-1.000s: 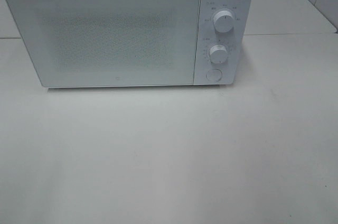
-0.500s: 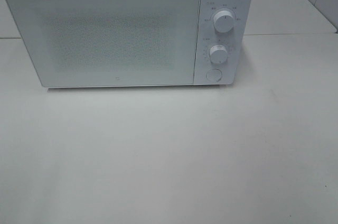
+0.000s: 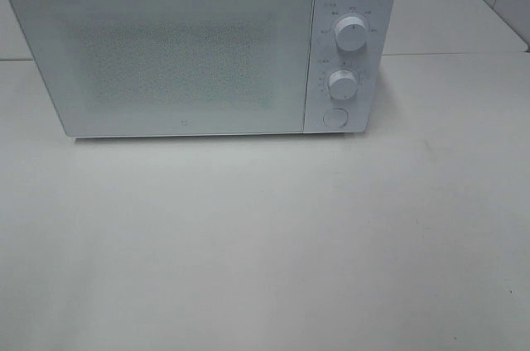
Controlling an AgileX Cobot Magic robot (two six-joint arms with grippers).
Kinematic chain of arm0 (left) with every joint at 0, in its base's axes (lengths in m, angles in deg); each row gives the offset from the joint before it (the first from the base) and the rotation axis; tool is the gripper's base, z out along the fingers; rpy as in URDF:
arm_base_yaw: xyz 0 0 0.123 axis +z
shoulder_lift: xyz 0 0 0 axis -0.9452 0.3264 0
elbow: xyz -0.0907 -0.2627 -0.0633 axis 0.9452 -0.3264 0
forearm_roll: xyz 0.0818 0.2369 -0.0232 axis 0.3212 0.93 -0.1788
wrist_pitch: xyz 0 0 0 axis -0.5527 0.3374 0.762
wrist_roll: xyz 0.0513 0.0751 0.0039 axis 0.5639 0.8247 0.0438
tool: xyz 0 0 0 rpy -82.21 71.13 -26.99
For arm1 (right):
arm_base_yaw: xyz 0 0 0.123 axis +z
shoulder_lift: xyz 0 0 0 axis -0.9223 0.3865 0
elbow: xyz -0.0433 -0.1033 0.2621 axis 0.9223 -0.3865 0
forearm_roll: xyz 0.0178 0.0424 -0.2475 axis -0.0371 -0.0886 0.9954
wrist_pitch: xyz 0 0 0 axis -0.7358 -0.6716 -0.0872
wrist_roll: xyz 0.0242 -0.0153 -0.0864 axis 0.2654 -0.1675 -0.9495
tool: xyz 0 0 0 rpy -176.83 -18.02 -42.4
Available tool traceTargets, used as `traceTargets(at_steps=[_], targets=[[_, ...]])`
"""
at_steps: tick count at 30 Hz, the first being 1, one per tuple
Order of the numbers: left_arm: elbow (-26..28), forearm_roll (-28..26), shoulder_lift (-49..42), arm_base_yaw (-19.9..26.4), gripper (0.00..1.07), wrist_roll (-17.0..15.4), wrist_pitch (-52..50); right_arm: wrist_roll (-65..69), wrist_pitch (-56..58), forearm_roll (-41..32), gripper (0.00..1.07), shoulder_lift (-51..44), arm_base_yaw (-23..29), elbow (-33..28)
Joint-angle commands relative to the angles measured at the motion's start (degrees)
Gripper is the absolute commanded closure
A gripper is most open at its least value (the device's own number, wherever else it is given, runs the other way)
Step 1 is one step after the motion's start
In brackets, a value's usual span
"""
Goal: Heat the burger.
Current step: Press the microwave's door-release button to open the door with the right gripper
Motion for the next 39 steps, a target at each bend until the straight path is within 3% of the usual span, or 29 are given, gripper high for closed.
traceTargets(at_steps=[1, 18, 39], targets=[[-0.06, -0.40, -1.09, 0.11, 0.09, -0.52, -0.80, 0.11, -0.86, -0.17, 0.31, -1.49, -0.34, -0.17], [-0.06, -0.40, -1.09, 0.11, 0.09, -0.52, -0.80, 0.11, -3.95, -0.23, 0.31, 1.60, -0.23, 1.32], [-0.06, -0.40, -1.09, 0.11, 0.09, -0.52, -0.80, 0.11, -36.44, -0.29, 0.31, 24.81, -0.23, -3.27]])
